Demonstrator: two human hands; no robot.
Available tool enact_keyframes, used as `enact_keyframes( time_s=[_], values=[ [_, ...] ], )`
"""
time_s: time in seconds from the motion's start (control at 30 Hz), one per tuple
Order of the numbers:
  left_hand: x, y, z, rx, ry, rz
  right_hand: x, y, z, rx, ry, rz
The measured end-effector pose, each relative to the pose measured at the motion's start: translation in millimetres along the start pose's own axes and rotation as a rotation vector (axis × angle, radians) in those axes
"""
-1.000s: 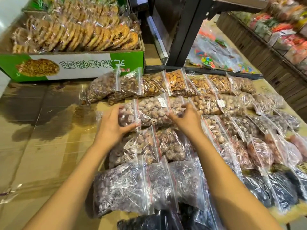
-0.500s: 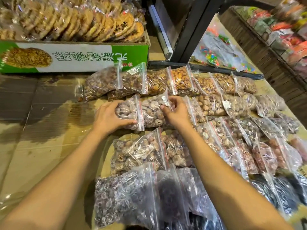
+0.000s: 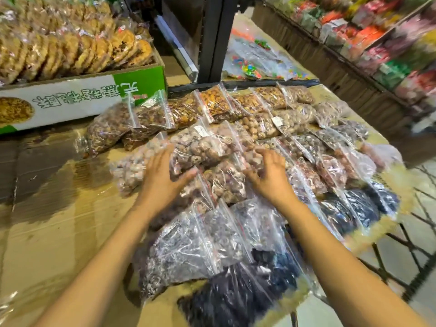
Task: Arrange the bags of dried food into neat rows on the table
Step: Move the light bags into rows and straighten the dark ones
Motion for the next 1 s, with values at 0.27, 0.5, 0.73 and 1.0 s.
enact_keyframes(
  time_s=[0.27, 0.5, 0.73, 1.0],
  values=[
    [72, 90, -89, -0.247, 0.316, 0.454, 101, -30, -105, -0.050, 0.198, -0.088],
    [83, 167, -94, -0.021, 0.248, 0.675, 159, -31, -129, -0.106, 0.041, -0.022],
    [85, 165, -89, 0.092, 0.076, 0.540, 179, -42, -125, -0.214, -0.124, 0.032],
    [100, 167, -95, 0.257, -0.175, 0.528, 179, -42, -126, -0.245, -0.146, -0.006]
  ],
)
Point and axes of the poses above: each hand's wrist, its own z-axis towards the middle knuckle, its own y-axis out of the palm, x = y × z, the point moved 1 cm from there along z, towards the middle knuckle, and after that the axes turned 9 degrees about -y, right-handed, at the moved point
